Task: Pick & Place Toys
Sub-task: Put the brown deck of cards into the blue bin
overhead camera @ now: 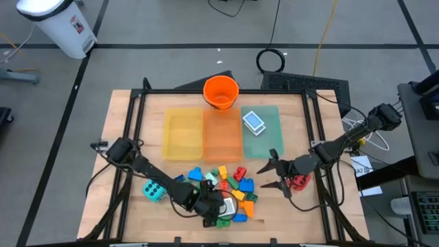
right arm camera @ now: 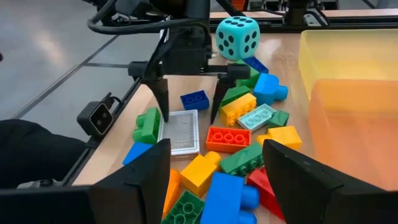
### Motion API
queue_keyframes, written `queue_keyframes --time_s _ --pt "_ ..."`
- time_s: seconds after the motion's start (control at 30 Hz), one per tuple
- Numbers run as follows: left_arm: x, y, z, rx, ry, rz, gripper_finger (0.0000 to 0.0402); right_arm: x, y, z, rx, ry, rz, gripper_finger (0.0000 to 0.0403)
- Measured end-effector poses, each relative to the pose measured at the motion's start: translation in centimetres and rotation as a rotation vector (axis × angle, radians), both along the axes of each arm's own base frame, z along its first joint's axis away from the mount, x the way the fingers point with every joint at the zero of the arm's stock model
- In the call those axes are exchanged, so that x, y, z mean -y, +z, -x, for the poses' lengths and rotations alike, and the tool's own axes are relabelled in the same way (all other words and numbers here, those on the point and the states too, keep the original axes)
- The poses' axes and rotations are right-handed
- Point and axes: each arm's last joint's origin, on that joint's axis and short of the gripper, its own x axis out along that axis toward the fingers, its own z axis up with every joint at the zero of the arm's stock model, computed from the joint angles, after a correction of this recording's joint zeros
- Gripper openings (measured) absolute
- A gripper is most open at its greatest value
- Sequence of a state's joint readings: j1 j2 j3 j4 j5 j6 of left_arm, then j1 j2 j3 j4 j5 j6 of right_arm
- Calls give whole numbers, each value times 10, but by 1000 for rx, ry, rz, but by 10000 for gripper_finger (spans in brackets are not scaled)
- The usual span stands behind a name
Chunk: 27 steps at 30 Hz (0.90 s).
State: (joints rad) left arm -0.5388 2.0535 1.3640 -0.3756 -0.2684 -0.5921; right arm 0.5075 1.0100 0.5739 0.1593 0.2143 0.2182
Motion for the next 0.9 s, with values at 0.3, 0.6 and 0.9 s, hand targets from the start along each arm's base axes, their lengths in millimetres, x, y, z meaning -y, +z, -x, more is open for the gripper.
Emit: queue_keyframes --time_s 0.3,0.6,0.9 --pt "-18 2 4 -65 128 -143 367 0 0 0 0 -3 -9 226" --pt "-6 25 -13 4 -125 -115 367 0 0 0 0 0 -7 226" --pt "-19 11 -22 -33 -121 -121 367 0 0 0 -1 1 -7 226"
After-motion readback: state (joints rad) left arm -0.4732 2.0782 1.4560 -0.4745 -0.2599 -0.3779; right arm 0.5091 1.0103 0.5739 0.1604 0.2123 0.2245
